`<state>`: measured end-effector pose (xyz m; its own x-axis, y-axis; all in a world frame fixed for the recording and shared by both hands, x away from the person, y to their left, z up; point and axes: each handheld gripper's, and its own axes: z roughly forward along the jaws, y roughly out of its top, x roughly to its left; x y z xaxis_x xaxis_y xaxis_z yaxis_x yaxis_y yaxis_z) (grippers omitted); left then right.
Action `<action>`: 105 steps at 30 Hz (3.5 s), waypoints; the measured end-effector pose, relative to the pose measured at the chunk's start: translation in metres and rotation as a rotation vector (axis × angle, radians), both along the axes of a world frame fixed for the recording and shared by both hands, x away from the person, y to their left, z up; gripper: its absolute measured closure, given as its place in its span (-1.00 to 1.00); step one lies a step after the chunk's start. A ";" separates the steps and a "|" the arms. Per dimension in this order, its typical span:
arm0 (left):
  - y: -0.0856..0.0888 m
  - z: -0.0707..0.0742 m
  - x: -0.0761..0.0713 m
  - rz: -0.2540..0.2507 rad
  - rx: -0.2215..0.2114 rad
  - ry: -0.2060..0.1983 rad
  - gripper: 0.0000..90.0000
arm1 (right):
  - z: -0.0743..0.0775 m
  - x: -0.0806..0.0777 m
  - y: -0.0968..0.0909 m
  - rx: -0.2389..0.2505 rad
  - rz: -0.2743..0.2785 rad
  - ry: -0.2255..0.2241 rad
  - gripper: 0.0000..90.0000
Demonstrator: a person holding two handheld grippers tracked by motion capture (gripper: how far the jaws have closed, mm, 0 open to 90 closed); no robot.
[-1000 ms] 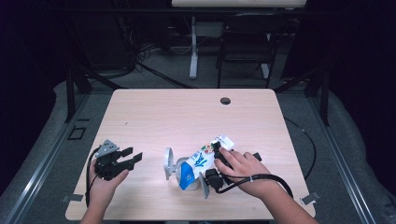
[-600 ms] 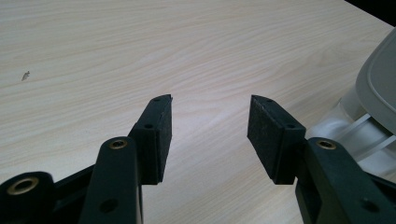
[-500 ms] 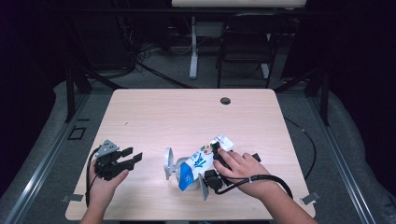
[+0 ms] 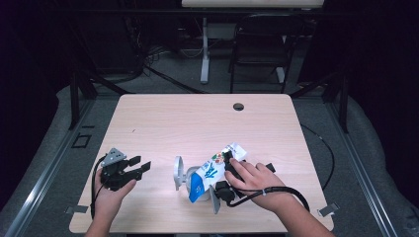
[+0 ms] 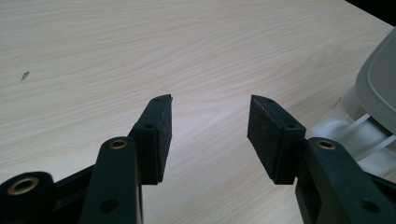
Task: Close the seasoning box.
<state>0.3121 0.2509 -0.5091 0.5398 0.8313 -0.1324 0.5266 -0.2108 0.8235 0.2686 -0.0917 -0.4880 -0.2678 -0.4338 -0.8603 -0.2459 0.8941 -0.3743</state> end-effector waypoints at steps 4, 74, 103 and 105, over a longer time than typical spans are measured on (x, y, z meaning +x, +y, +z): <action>0.000 0.000 0.000 -0.001 0.000 -0.001 0.12 | 0.000 0.000 0.000 0.001 -0.001 0.002 0.38; -0.001 -0.001 0.000 0.003 -0.002 0.004 0.12 | 0.001 -0.004 0.001 -0.022 0.007 0.018 0.66; 0.000 0.000 0.000 0.005 -0.003 -0.001 0.12 | 0.005 -0.007 0.002 -0.048 0.020 0.025 0.70; 0.000 0.000 0.000 0.005 -0.003 -0.002 0.12 | 0.005 -0.007 0.002 -0.048 0.031 0.016 0.70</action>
